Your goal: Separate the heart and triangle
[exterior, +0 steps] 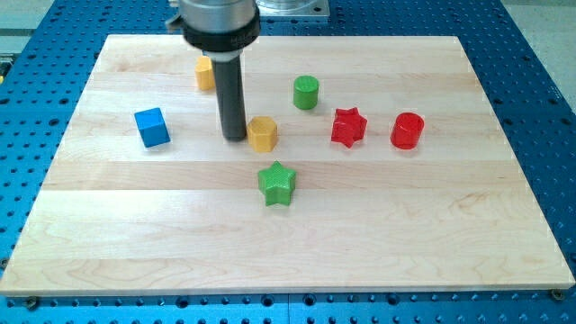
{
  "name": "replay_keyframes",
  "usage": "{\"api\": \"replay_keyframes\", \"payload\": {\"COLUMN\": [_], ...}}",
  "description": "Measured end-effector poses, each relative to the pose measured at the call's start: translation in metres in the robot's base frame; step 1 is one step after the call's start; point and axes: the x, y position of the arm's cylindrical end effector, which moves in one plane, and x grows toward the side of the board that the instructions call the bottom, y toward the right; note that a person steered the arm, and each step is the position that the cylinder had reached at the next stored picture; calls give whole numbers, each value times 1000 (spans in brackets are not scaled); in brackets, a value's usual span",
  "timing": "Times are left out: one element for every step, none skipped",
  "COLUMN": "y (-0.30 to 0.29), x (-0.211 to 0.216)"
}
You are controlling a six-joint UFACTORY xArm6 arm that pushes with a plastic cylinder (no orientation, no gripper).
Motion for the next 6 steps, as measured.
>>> {"api": "replay_keyframes", "payload": {"y": [28, 39, -40, -88, -108, -38], "x": [8, -23, -36, -110, -160, -165]}}
